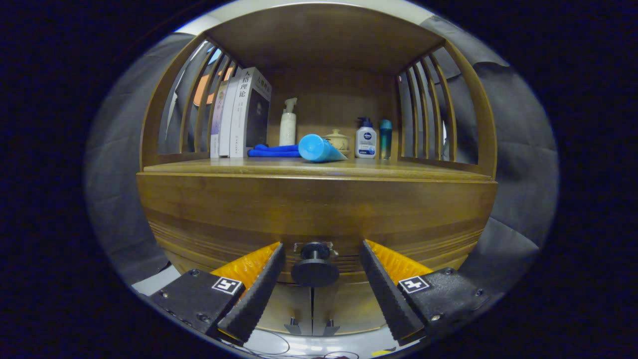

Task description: Pull open the drawer, take out the items inside it, and place them on the countertop above the cabinet.

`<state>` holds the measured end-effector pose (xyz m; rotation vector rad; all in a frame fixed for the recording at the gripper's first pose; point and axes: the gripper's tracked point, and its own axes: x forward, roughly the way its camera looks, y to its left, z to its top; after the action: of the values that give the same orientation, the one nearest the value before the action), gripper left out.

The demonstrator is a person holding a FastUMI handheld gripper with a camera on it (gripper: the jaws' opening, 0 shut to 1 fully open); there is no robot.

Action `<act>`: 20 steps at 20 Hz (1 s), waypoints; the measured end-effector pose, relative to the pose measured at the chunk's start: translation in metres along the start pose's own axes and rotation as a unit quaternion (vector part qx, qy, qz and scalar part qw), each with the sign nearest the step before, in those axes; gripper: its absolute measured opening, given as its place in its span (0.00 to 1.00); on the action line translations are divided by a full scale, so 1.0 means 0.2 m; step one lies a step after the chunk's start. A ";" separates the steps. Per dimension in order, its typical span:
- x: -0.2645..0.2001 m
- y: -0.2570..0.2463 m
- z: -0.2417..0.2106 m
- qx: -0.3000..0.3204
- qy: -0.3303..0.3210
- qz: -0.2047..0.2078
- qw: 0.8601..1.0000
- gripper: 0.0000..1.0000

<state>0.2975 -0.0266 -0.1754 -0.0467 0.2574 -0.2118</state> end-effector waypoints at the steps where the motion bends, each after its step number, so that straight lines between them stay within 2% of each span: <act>1: 0.00 0.00 0.00 -0.003 -0.001 -0.001 1.000 0.99; 5: 0.00 0.00 -0.01 -0.010 0.018 0.002 1.000 0.99; 8: -0.03 0.03 0.00 0.006 0.041 0.026 0.999 1.00; 10: -0.07 0.01 0.05 0.013 0.029 0.027 0.999 1.00; 14: -0.27 0.01 0.11 -0.005 0.010 0.045 0.999 1.00; 20: -0.61 -0.04 0.18 0.007 -0.014 0.061 0.998 1.00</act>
<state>0.1907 -0.0080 -0.1093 -0.0191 0.2298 -0.0922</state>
